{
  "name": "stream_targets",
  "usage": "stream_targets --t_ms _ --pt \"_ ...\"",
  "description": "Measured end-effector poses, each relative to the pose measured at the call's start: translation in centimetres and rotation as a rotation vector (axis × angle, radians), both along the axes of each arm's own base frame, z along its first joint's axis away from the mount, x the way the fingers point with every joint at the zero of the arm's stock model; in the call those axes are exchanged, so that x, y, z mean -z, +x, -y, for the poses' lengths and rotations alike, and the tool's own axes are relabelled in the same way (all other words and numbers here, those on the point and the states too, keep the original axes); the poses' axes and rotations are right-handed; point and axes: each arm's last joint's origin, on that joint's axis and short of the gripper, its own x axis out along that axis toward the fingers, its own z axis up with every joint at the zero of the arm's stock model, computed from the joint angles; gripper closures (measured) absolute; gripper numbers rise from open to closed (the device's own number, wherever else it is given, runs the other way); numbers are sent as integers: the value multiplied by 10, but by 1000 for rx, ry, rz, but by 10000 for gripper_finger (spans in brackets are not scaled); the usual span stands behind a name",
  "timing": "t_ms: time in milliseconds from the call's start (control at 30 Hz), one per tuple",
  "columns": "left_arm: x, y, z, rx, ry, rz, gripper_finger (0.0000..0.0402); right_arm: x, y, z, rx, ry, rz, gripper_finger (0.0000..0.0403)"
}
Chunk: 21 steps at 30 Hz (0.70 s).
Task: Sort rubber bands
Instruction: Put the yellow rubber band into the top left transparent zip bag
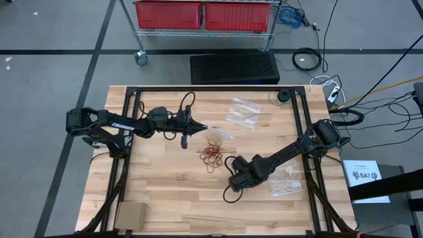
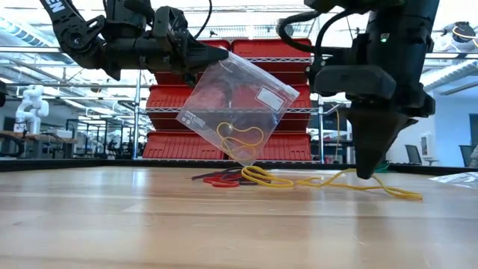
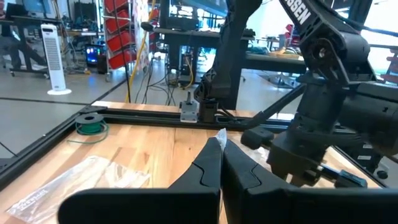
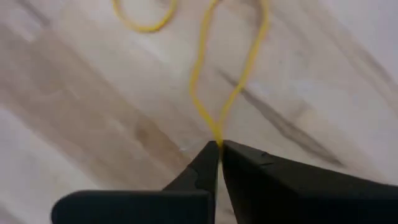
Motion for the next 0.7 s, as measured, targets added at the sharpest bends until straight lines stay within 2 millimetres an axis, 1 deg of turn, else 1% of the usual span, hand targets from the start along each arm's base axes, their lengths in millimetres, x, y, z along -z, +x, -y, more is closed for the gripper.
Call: stream_targets --t_ms 100,167,233,367,467,533,600,700 --pt "0 0 0 0 0 0 401 3 -2 1 20 0 -3 380" --pt "0 0 0 0 0 0 401 6 -1 1 24 12 21 364" --pt "0 0 0 0 0 -1 401 8 1 1 34 24 45 341" --pt "0 0 0 0 1 -1 401 10 2 5 57 19 37 287" --pt "0 0 0 0 3 -1 401 14 3 11 75 -10 20 262" --pt "0 0 0 1 3 -3 401 17 5 14 74 -18 10 259" --pt "0 0 0 1 5 -3 401 19 7 17 57 -13 -1 268" --pt "0 0 0 1 6 -3 401 27 10 19 9 -9 -19 302"
